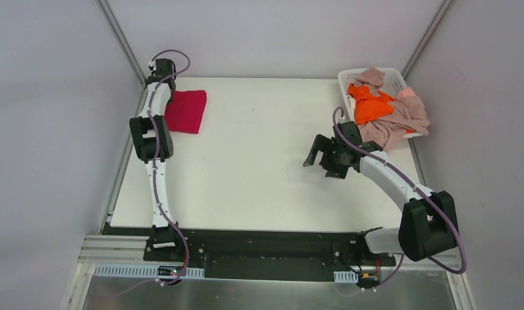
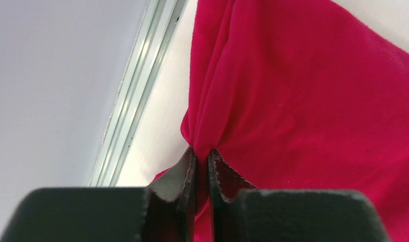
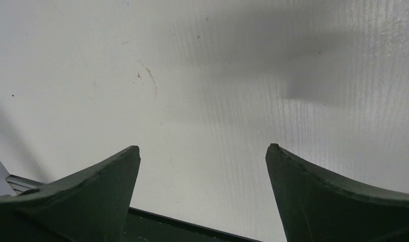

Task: Fold and stack the t-shirts
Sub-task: Put the neatly folded tshirt into the corner of the board with the left arm, then reset both arms

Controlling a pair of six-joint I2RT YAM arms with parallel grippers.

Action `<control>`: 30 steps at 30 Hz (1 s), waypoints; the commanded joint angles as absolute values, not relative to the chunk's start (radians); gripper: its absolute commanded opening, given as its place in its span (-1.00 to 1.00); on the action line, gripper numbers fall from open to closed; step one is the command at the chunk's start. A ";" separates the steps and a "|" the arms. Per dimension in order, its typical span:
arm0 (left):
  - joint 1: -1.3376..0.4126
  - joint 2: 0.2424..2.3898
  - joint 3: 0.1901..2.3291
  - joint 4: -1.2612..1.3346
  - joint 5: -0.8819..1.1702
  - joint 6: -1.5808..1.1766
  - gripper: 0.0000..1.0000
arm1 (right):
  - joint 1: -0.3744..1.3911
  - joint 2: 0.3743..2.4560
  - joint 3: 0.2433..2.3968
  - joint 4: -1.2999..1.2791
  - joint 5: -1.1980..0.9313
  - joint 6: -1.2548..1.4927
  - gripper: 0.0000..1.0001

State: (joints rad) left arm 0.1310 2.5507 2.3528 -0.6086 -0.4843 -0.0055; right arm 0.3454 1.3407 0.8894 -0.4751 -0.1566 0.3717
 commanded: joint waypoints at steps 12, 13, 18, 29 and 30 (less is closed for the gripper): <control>0.122 2.300 2.283 -0.625 -0.485 -0.149 0.92 | 0.336 1.277 0.883 -0.471 -0.112 0.389 0.99; 0.115 2.255 2.248 -0.628 -0.466 -0.167 0.97 | 0.336 1.267 0.880 -0.468 -0.109 0.395 0.99; 0.041 1.947 1.983 -0.654 -0.376 -0.269 0.98 | 0.333 1.216 0.873 -0.477 -0.057 0.443 0.99; -0.318 1.234 1.127 -0.651 -0.348 -0.582 0.98 | 0.331 1.032 0.766 -0.435 0.035 0.497 0.99; -0.349 1.184 1.059 -0.648 -0.352 -0.616 0.98 | 0.331 1.008 0.747 -0.424 0.044 0.503 0.99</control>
